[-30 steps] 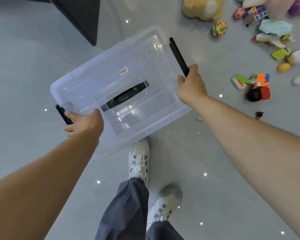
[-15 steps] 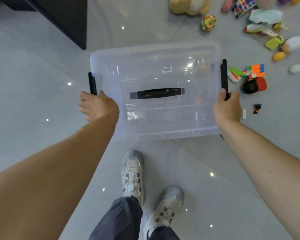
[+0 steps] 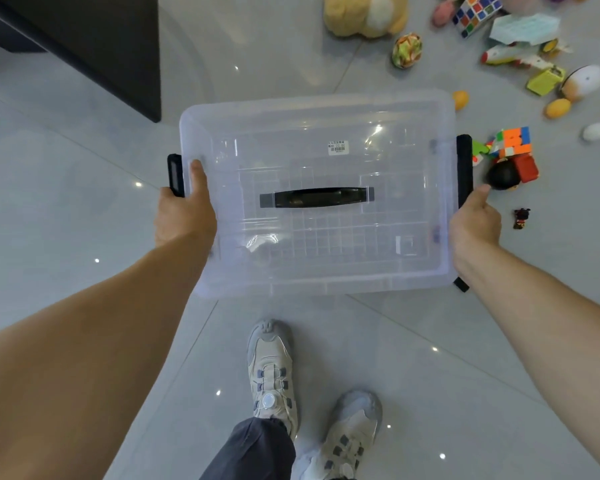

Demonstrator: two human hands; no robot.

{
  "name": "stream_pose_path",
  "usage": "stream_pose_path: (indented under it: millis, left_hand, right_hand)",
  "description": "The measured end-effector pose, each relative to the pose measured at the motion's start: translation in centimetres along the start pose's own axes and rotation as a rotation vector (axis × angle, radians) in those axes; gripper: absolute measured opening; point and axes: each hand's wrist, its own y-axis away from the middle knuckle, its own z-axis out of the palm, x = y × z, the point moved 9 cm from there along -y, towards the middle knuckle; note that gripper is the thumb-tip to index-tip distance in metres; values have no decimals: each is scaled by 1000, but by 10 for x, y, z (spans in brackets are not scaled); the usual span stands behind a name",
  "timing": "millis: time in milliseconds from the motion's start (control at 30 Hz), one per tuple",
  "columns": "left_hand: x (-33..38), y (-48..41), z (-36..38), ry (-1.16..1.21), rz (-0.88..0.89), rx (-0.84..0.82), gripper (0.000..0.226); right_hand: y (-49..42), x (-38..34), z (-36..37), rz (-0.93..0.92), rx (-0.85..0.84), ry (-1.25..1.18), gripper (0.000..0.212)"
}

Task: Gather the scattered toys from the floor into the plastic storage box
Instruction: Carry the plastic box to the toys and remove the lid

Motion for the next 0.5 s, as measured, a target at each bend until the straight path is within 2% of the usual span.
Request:
stream_pose_path:
  millis: [67, 133, 200, 267, 300, 333, 400, 433, 500]
  left_hand:
    - [-3, -4, 6, 38, -57, -42, 86]
    - [0, -6, -1, -40, -55, 69, 98]
    - [14, -1, -11, -177, 80, 192, 86]
    - [31, 8, -12, -272, 287, 207, 58]
    - [33, 11, -9, -319, 334, 176, 50]
    - [31, 13, -6, -356, 329, 135, 49]
    - [17, 8, 0, -342, 215, 28, 60]
    - [10, 5, 4, -287, 161, -28, 66]
    - [4, -2, 10, -199, 118, -99, 71]
  right_hand:
    - [-7, 5, -1, 114, -22, 64, 56]
    - [-11, 1, -6, 136, 1, 193, 50]
    - [-10, -19, -28, -15, 191, 313, 40]
    - [6, -46, -33, -317, 281, 311, 32]
    - [14, -53, -26, -419, 244, 283, 35]
    - [21, -53, -17, -441, 173, 266, 42]
    - [27, -41, 5, -329, 16, 292, 59]
    - [27, -33, 12, -269, -25, 312, 63]
    - [24, -29, 16, -275, -38, 329, 63]
